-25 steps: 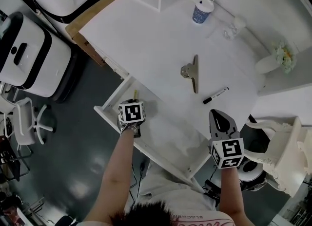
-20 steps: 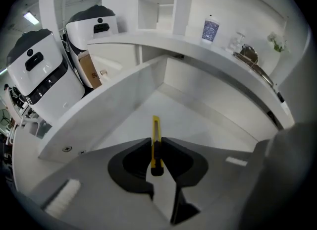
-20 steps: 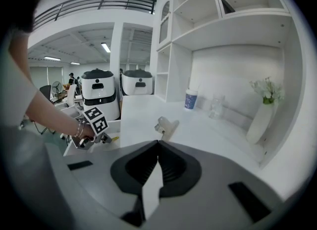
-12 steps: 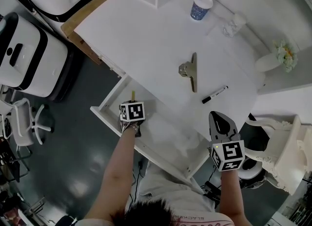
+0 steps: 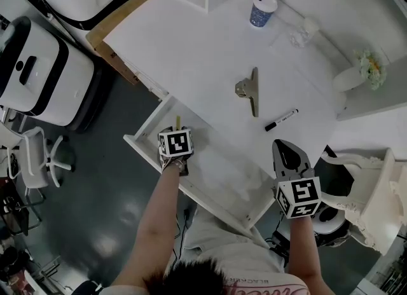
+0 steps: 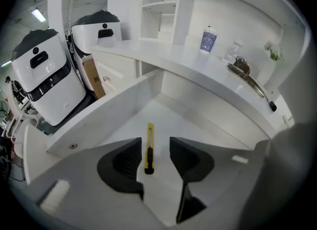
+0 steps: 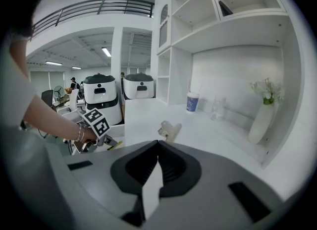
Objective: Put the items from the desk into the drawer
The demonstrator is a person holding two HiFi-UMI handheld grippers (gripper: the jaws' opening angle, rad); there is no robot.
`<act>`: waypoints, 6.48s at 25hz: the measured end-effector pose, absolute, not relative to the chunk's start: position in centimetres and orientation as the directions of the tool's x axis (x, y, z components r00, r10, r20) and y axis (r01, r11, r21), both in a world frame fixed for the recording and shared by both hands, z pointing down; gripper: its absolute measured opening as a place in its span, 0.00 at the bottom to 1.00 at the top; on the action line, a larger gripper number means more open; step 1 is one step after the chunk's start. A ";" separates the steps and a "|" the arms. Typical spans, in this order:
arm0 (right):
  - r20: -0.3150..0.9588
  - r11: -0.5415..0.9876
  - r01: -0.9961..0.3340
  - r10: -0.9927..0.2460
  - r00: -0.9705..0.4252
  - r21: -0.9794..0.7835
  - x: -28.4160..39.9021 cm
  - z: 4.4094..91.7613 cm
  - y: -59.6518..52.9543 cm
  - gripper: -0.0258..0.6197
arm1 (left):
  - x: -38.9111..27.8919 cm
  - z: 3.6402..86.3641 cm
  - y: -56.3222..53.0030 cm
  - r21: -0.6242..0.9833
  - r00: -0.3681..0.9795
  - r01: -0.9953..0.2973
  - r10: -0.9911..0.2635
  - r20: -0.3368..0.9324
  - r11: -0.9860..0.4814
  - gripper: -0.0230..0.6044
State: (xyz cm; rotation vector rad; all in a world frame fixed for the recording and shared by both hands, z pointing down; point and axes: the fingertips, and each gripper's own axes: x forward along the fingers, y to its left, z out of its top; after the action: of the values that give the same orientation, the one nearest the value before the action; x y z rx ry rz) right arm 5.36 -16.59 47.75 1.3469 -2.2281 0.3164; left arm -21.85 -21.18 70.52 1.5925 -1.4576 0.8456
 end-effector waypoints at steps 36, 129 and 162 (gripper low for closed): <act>0.189 0.418 -0.902 -0.899 -0.395 0.103 9.8 32.0 -13.2 0.05 | -18.6 38.8 -17.2 -0.035 0.102 -0.992 -0.931 0.349 -0.121 0.24; 0.455 0.294 -0.952 -0.862 -0.226 0.085 17.7 43.8 -15.6 0.05 | 0.2 56.0 -34.8 0.505 0.572 -0.808 -0.603 0.555 -0.302 0.11; 0.258 0.349 -0.923 -0.918 -0.302 0.159 15.4 34.4 -12.0 0.05 | -1.2 38.6 -26.1 0.281 0.578 -0.816 -0.729 0.367 -0.506 0.06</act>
State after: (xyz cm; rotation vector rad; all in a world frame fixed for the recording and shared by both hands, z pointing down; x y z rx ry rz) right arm 15.35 -11.98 34.38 1.6357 -2.3140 0.0273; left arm -1.18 -26.13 38.62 2.3895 -1.2423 0.2797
